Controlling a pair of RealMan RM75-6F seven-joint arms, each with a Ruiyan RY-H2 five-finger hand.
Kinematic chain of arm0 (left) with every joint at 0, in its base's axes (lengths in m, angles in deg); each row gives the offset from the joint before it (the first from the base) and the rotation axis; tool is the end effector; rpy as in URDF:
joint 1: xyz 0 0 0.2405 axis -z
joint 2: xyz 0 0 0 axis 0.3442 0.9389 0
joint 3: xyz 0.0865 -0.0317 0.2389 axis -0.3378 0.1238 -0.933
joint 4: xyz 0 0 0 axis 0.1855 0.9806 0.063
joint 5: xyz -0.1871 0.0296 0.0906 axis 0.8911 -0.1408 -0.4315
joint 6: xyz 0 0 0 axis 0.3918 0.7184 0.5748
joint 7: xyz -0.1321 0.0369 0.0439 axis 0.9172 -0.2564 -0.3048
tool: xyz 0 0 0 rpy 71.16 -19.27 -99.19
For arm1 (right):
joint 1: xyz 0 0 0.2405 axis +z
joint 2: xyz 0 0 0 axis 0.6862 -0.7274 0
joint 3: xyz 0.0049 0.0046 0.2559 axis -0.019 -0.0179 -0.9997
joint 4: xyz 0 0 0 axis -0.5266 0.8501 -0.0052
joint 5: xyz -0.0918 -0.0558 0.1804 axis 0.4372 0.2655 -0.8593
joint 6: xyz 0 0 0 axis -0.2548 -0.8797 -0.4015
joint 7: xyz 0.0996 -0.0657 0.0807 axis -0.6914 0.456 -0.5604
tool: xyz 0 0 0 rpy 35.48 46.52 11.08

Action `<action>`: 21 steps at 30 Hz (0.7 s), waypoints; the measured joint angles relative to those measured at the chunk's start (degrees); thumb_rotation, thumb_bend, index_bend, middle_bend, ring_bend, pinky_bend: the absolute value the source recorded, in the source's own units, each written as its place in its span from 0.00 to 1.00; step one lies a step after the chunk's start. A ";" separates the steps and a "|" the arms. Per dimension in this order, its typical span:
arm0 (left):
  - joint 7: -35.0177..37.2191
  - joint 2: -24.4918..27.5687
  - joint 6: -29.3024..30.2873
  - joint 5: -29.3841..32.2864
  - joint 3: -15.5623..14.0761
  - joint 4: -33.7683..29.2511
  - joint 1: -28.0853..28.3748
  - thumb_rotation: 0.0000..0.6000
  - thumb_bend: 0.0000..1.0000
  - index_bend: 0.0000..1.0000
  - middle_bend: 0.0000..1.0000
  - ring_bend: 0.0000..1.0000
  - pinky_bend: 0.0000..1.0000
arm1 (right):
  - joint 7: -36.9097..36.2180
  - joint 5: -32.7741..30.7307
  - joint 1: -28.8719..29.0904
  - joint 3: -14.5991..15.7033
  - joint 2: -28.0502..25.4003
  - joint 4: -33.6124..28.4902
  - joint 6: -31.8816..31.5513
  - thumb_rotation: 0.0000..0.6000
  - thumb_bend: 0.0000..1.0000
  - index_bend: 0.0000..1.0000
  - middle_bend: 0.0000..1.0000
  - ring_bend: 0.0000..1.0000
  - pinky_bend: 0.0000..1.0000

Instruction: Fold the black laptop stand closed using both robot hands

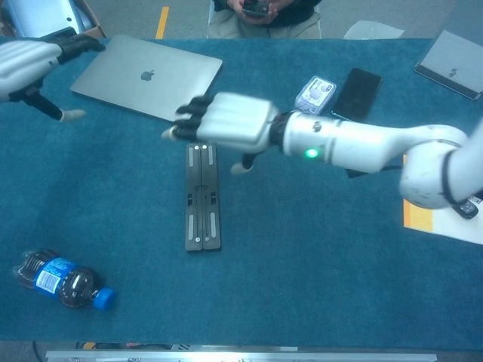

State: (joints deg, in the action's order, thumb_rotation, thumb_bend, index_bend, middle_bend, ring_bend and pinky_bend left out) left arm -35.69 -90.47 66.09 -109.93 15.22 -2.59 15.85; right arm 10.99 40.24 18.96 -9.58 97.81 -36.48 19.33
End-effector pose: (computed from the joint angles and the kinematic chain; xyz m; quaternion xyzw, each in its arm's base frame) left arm -0.2233 0.3359 0.0865 -0.7341 -0.3739 -0.3477 0.4477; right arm -0.0579 -0.3374 -0.0789 0.8973 -0.0482 0.3671 0.2403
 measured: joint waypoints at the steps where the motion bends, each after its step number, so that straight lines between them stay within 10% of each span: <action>1: -0.78 -0.04 0.74 0.16 0.16 0.01 -0.21 1.00 0.26 0.00 0.00 0.00 0.00 | 3.40 -1.64 -1.95 -0.62 -1.43 -2.33 -1.54 1.00 0.11 0.00 0.19 0.04 0.11; 9: -8.93 -0.31 8.10 2.80 1.42 0.14 -3.35 1.00 0.26 0.00 0.00 0.00 0.00 | 17.16 -11.24 -16.38 -3.28 -12.45 -16.35 -15.69 1.00 0.13 0.10 0.24 0.07 0.11; 21: -11.54 0.00 15.33 4.04 0.06 2.07 -10.12 1.00 0.26 0.00 0.00 0.00 0.00 | 17.80 -16.31 -32.41 -2.23 -21.01 -22.61 -28.90 1.00 0.13 0.11 0.24 0.07 0.11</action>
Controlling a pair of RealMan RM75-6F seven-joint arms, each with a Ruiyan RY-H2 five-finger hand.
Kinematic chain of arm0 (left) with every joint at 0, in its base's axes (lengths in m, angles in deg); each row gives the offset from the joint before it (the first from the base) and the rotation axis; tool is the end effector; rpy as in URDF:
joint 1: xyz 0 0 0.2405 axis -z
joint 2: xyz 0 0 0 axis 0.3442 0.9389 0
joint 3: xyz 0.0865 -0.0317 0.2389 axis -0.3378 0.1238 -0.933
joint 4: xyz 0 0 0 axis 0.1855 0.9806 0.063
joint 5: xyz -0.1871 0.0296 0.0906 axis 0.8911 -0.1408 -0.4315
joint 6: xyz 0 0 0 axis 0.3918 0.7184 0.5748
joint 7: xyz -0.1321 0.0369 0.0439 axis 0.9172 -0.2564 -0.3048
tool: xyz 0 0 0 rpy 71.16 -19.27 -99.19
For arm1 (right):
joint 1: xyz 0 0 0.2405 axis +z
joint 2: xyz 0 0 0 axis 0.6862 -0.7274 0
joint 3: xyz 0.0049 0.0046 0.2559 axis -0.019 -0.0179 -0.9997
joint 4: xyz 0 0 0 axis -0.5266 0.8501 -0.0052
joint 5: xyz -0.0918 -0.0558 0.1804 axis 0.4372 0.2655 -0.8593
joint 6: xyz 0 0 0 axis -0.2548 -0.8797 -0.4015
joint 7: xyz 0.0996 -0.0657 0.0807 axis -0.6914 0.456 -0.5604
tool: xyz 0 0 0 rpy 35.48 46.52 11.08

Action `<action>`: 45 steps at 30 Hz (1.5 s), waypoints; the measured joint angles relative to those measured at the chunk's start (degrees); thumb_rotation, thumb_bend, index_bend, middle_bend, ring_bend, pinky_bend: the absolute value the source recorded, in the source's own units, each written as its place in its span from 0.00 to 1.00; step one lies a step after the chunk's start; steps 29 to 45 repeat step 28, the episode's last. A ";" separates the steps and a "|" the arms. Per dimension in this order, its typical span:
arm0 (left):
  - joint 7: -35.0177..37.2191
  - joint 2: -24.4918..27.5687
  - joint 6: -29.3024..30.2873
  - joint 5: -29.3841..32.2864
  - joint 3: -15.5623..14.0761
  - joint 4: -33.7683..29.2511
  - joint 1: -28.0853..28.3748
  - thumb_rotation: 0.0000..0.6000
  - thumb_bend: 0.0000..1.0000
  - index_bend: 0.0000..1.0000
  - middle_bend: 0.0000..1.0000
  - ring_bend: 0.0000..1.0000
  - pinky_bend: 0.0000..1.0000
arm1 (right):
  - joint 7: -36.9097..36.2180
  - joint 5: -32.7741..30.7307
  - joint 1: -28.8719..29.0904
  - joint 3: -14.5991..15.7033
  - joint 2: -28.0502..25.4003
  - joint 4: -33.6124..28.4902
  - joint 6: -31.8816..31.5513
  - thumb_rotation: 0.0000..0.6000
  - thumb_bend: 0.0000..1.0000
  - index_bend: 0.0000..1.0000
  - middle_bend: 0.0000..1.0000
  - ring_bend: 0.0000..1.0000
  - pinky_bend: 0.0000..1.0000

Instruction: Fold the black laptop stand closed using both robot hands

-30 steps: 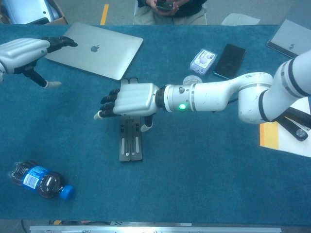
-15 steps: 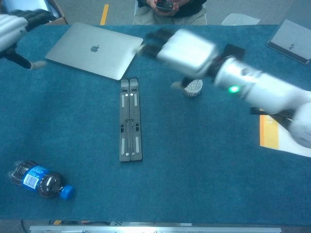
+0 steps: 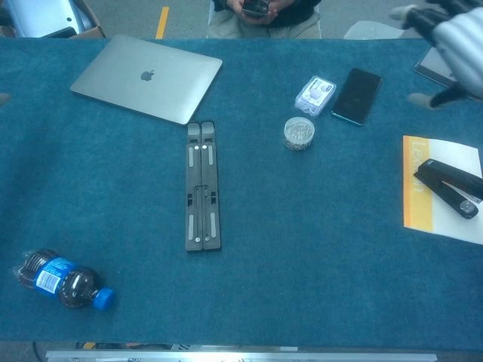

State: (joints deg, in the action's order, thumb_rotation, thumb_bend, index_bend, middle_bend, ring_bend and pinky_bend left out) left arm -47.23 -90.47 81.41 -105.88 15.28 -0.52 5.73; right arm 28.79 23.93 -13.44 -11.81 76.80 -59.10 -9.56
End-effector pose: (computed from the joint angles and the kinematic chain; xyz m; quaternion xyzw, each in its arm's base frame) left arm -0.2804 0.3035 0.1300 -0.6618 -0.3170 -0.3202 0.5991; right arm -0.2196 -0.2873 0.0903 0.7025 -0.2102 0.3545 0.5802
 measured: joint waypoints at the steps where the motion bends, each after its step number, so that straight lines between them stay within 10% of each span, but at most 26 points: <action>1: 0.42 0.13 0.57 -0.10 -0.15 -0.01 -0.63 1.00 0.26 0.00 0.00 0.00 0.00 | -0.25 -0.03 -1.21 0.16 -0.35 -0.13 -1.04 1.00 0.13 0.11 0.24 0.07 0.11; 17: 4.05 4.68 9.74 -5.23 -3.38 -6.33 -10.17 1.00 0.26 0.00 0.00 0.00 0.00 | -5.78 1.50 -13.54 1.12 -3.44 0.23 -9.38 1.00 0.13 0.12 0.24 0.07 0.11; 45: 4.99 5.13 10.99 -6.16 -2.83 -7.45 -12.46 1.00 0.26 0.00 0.00 0.00 0.00 | -7.76 3.77 -16.84 -0.44 -4.47 0.15 -10.59 1.00 0.13 0.12 0.24 0.08 0.11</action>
